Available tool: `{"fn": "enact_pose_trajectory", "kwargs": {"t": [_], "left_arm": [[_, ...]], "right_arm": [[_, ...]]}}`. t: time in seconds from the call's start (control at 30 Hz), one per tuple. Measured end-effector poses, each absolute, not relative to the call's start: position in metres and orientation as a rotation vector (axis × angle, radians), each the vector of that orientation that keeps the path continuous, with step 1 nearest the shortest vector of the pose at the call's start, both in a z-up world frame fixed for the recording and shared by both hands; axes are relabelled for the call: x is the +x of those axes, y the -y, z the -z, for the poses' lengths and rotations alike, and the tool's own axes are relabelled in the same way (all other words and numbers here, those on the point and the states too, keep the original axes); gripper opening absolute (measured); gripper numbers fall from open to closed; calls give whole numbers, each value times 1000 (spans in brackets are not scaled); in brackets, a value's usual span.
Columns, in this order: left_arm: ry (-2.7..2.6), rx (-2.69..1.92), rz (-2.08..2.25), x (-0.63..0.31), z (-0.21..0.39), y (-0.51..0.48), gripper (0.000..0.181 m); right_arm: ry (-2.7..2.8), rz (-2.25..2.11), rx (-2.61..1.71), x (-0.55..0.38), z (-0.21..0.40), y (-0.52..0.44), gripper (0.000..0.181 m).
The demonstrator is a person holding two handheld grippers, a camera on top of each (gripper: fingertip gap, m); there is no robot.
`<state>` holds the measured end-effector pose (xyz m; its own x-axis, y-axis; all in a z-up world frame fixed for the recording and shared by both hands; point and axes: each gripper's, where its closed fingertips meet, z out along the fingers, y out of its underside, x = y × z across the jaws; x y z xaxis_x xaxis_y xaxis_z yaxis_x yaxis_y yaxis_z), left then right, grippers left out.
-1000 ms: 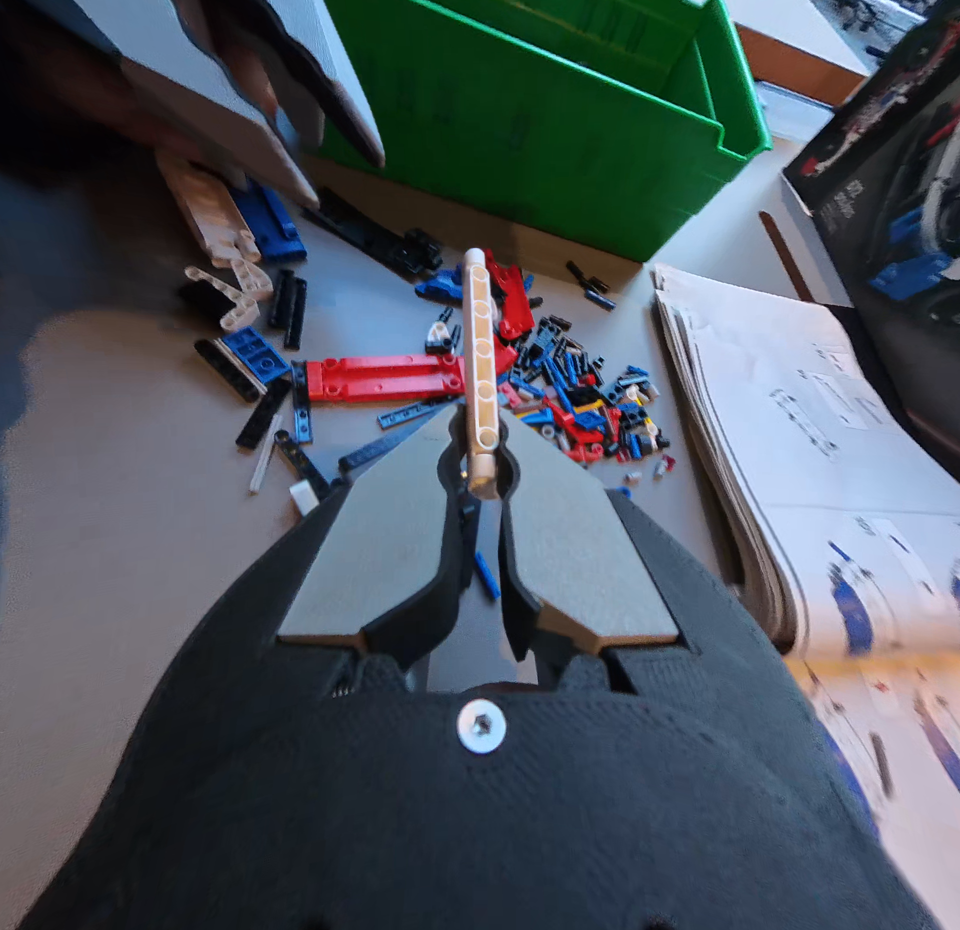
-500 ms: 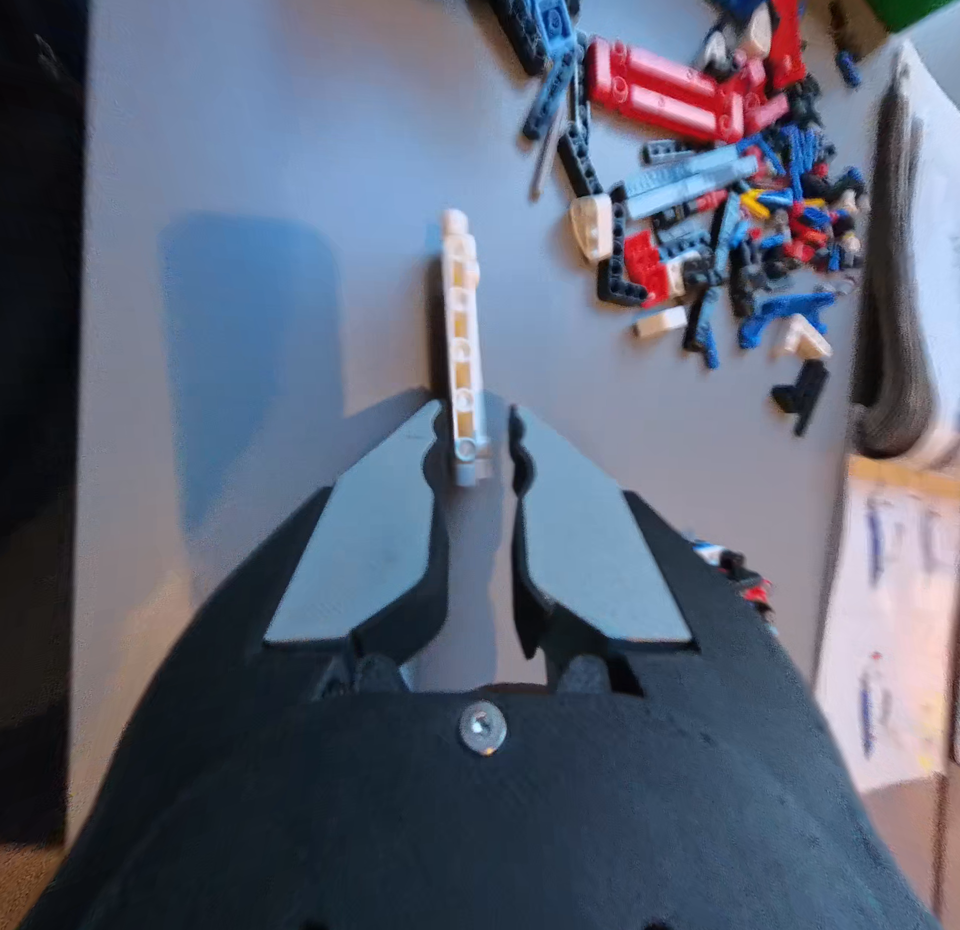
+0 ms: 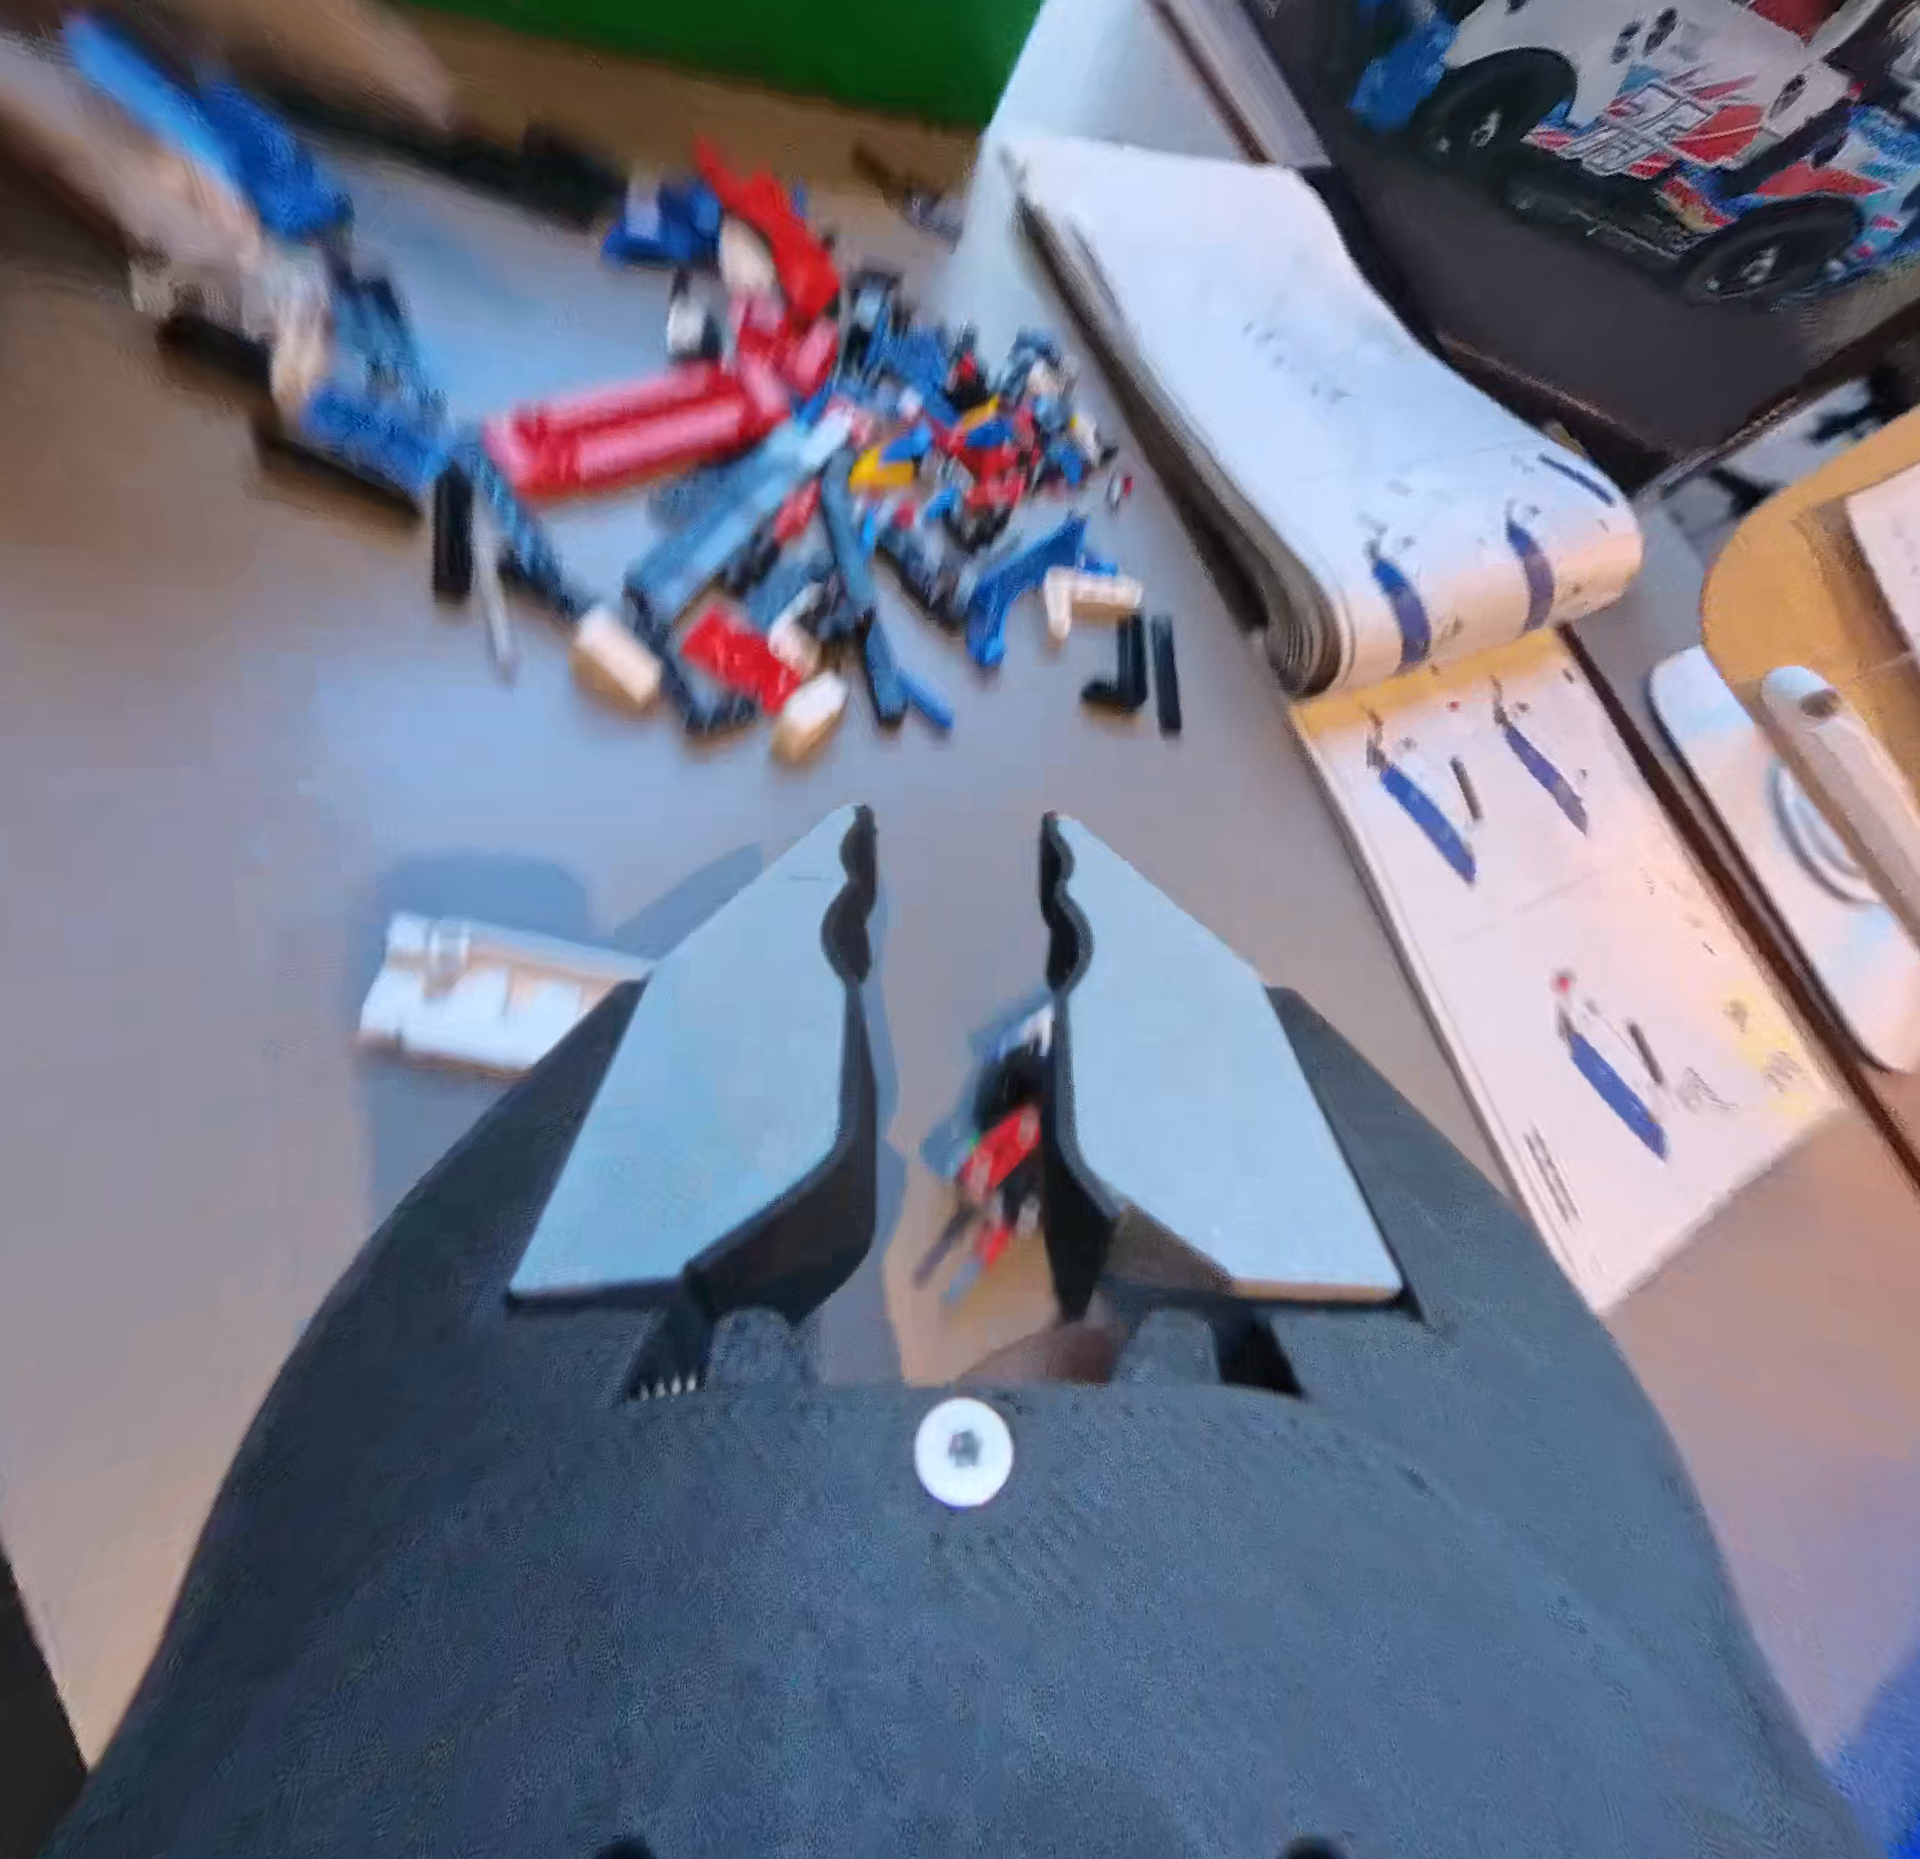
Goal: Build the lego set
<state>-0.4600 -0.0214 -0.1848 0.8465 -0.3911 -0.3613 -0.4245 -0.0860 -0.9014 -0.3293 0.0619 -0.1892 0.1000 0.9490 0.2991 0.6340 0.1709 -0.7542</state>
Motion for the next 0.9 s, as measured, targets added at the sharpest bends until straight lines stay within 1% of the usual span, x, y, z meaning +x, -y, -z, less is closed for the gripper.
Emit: {"fn": "enact_pose_trajectory", "kwargs": {"t": [0.03, 0.13, 0.17, 0.23, 0.3, 0.37, 0.4, 0.43, 0.53, 0.63, 0.7, 0.73, 0.8, 0.9], "left_arm": [[-636, -1696, -27, -459, 186, 21, 24], [-632, -1683, 7, -457, 187, 23, 23], [-634, -1691, 17, -457, 190, 23, 23], [-637, -1705, 9, -460, 193, 23, 23], [-637, -1701, 3, -462, 192, 24, 23], [-632, -1692, 8, -463, 190, 26, 23], [-629, -1688, 9, -464, 189, 27, 23], [-624, -1685, 12, -465, 188, 27, 23], [-616, -1674, 37, -463, 184, 29, 23], [-623, -1672, 52, -460, 184, 29, 23], [-627, -1675, 49, -460, 184, 29, 23], [-626, -1676, 51, -460, 184, 29, 23], [-618, -1674, 61, -460, 183, 30, 23], [-597, -1670, 74, -463, 181, 30, 23]], "right_arm": [[1610, -551, -1571, -350, 179, -69, 35], [1656, -624, -1594, -424, 163, -106, 43], [1698, -635, -1626, -450, 166, -120, 37], [1753, -615, -1718, -502, 179, -154, 35], [1761, -484, -1816, -543, 204, -194, 25], [1806, -365, -1896, -567, 233, -217, 20], [1840, -355, -1922, -576, 244, -218, 13], [1878, -363, -1931, -582, 252, -216, 10], [1928, -332, -1885, -593, 261, -216, 16], [1902, -333, -1919, -600, 263, -220, 44], [1872, -326, -2024, -601, 272, -222, 59], [1866, -313, -2053, -602, 276, -223, 63], [1847, -320, -2041, -605, 277, -225, 66], [1857, -382, -2032, -604, 278, -222, 60]]}}
